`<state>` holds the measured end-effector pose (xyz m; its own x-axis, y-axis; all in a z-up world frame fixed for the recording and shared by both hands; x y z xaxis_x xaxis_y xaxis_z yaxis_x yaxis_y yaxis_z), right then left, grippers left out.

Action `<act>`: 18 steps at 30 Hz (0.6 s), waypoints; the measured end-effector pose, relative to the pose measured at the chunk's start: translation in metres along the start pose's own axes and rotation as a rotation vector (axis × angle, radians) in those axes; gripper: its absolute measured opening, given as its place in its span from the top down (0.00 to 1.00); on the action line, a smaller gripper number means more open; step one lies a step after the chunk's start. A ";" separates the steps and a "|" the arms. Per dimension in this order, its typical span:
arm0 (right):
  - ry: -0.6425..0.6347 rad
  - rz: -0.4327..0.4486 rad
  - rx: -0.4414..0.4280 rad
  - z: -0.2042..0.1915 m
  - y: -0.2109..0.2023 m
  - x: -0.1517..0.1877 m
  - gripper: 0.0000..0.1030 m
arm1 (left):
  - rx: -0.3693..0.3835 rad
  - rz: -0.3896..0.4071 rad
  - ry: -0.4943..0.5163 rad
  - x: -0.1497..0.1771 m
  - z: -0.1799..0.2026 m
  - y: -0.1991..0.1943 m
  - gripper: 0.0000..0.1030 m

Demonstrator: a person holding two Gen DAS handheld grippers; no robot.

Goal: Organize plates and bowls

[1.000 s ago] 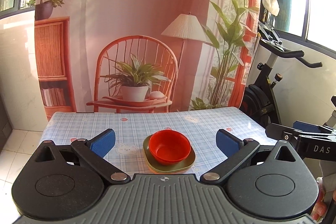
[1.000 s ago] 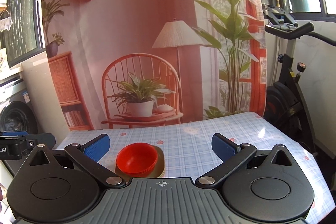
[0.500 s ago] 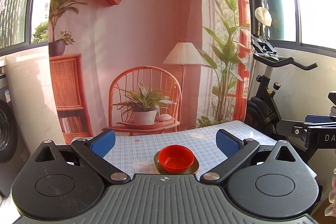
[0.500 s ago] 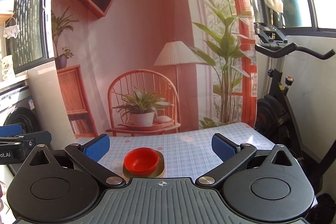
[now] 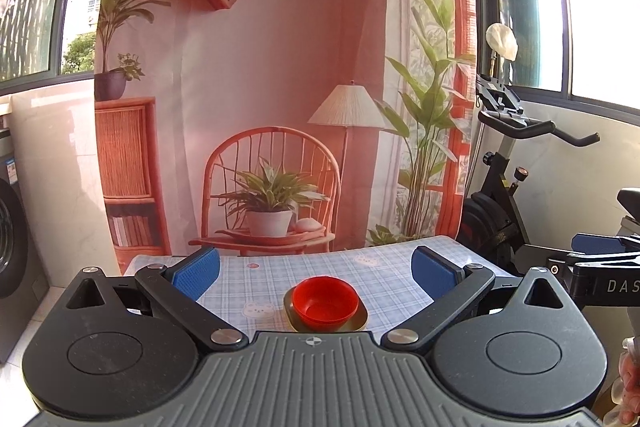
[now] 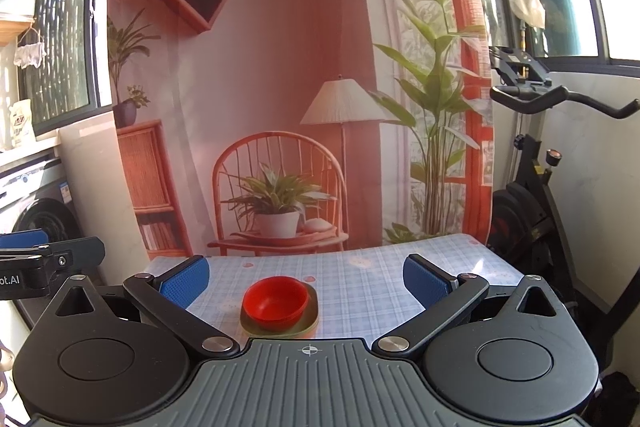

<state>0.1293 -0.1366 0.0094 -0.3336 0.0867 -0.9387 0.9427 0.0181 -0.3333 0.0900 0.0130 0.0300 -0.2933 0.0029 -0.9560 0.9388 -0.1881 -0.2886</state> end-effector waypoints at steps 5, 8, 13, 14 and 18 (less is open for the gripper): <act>0.015 0.007 0.015 0.003 -0.003 -0.002 0.00 | -0.008 0.004 0.010 0.000 0.001 -0.003 0.00; 0.015 0.008 0.017 0.003 -0.004 -0.003 0.00 | -0.011 0.007 0.008 -0.002 0.002 -0.005 0.00; 0.014 0.009 0.017 0.003 -0.005 -0.004 0.00 | -0.006 0.009 -0.002 -0.004 0.001 -0.006 0.00; 0.014 0.009 0.017 0.003 -0.005 -0.004 0.00 | -0.003 0.009 -0.004 -0.004 0.001 -0.006 0.00; 0.015 0.011 0.009 0.001 -0.009 -0.004 0.00 | 0.000 0.015 -0.002 -0.005 0.001 -0.008 0.00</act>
Point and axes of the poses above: each gripper's, at about its wrist camera, not at the fingertips, and y roughly the way its jaws point, z to its right, x to its underside, the point moved 6 cm from there along y, roughly the way its jaws point, and after that the axes turned 9 degrees about x, right-handed, at the moved point
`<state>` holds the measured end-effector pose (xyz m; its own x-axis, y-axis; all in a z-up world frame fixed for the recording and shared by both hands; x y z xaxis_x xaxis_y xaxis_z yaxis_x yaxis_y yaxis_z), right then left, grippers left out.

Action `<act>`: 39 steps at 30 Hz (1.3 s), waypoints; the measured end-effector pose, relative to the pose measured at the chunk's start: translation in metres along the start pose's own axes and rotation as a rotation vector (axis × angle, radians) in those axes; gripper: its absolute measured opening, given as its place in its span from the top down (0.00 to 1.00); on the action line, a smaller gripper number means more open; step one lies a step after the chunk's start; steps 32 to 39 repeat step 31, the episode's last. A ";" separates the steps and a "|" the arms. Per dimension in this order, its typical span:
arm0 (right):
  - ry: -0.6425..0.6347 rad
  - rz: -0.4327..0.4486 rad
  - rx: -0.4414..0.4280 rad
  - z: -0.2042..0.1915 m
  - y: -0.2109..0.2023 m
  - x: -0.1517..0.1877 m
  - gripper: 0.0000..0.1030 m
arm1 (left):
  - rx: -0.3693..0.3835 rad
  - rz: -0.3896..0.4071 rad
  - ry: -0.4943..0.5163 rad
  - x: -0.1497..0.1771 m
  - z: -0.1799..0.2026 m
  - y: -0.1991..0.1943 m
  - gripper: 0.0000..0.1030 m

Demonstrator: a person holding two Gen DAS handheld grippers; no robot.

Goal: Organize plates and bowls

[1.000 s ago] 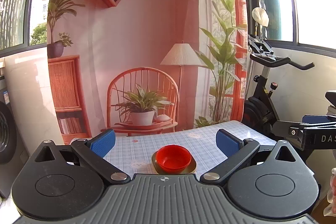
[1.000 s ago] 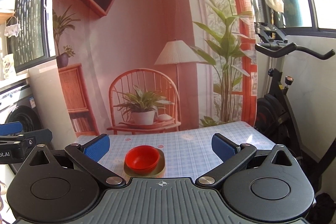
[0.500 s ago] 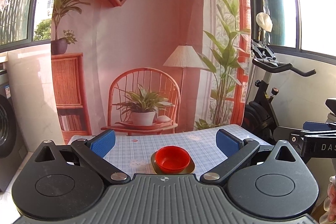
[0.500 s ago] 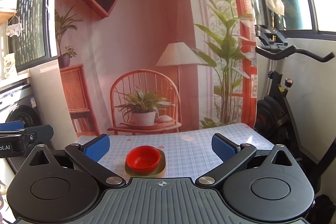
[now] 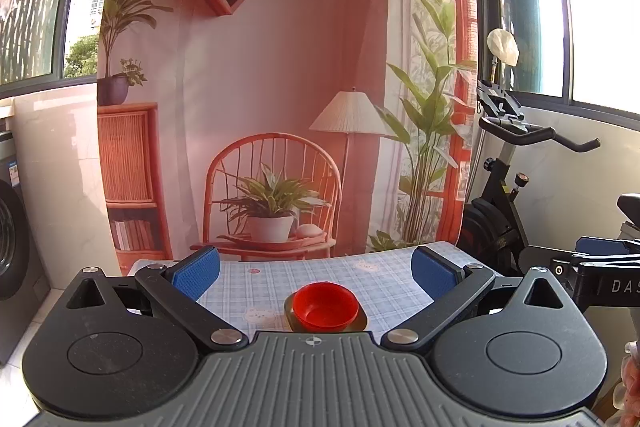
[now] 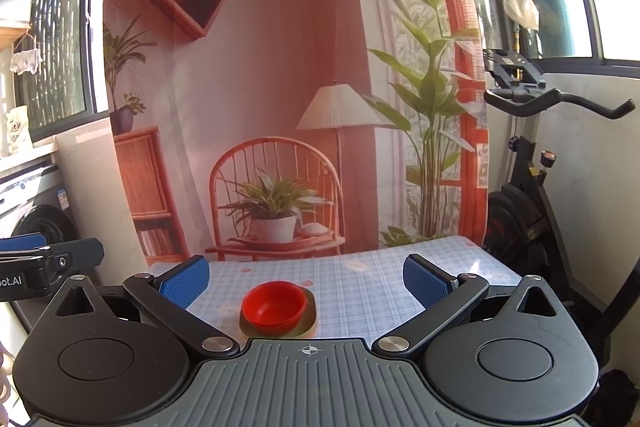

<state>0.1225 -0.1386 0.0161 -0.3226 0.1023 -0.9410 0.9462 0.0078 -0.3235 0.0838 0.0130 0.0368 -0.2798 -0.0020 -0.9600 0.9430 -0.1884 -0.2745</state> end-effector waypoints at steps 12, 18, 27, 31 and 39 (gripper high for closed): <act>0.003 0.003 0.001 -0.001 -0.001 -0.001 0.00 | 0.003 0.015 -0.003 -0.003 -0.004 -0.005 0.00; 0.001 0.006 0.010 0.000 -0.001 -0.001 0.00 | 0.002 0.009 -0.014 -0.003 -0.007 -0.001 0.00; 0.004 0.007 0.023 0.002 0.001 -0.001 0.00 | 0.009 0.001 -0.027 -0.001 -0.008 -0.001 0.00; 0.004 0.001 0.017 0.001 0.001 0.000 0.00 | 0.018 0.001 -0.018 -0.002 -0.004 -0.001 0.00; 0.004 0.001 0.017 0.001 0.001 0.000 0.00 | 0.018 0.001 -0.018 -0.002 -0.004 -0.001 0.00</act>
Point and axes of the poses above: each gripper's, at about its wrist camera, not at the fingertips, and y roughly the way its jaws point, z to its right, x to its underside, the point moved 6 cm from there along y, roughly the way its jaws point, and after that the axes turned 9 degrees about x, right-handed, at the moved point
